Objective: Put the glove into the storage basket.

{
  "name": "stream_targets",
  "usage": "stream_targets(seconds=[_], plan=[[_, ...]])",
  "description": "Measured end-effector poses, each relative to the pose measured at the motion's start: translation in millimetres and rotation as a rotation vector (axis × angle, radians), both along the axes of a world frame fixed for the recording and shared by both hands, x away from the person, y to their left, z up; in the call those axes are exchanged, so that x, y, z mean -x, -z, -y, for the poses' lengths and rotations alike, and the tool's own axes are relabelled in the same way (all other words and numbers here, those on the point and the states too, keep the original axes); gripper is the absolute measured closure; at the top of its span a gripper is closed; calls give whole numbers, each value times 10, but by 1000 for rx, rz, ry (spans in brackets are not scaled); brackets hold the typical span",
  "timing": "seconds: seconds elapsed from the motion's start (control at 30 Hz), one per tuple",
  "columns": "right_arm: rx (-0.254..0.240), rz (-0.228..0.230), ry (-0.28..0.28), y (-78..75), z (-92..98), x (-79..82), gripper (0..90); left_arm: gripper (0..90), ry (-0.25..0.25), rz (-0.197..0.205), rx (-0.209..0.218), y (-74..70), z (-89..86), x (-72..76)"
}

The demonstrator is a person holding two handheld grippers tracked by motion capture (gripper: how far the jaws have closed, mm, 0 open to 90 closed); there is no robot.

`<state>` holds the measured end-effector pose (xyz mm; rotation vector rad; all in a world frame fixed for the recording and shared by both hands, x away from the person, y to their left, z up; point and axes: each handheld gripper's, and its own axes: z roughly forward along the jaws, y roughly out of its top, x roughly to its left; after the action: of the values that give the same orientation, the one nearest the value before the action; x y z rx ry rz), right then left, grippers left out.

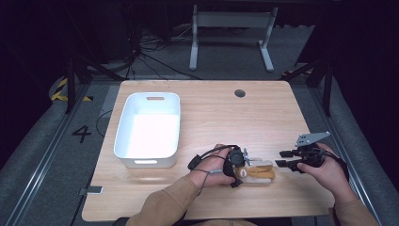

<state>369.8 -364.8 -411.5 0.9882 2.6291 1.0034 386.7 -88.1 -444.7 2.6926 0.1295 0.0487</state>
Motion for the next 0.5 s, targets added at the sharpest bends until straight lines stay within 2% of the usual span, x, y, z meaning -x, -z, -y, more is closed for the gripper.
stream_targets(seconds=[0.1, 0.13, 0.27, 0.3, 0.33, 0.5], plan=[[-1, 1, -1, 0, -4, 1, 536, 283, 3, 11, -1, -25, -15, -22], [0, 2, -1, 0, -4, 1, 536, 311, -8, 3, 3, -25, -21, -17], [0, 2, -2, 2, -16, 4, 536, 413, -26, 3, 36, -22, -70, -35], [0, 2, -3, 4, -26, 6, 536, 480, -29, 5, 36, -28, -75, -35], [0, 2, -3, 4, -26, 6, 536, 480, -34, 5, 34, -31, -74, -27], [-1, 4, -4, 5, -29, 5, 536, 589, -37, 9, 9, -57, -46, 26]])
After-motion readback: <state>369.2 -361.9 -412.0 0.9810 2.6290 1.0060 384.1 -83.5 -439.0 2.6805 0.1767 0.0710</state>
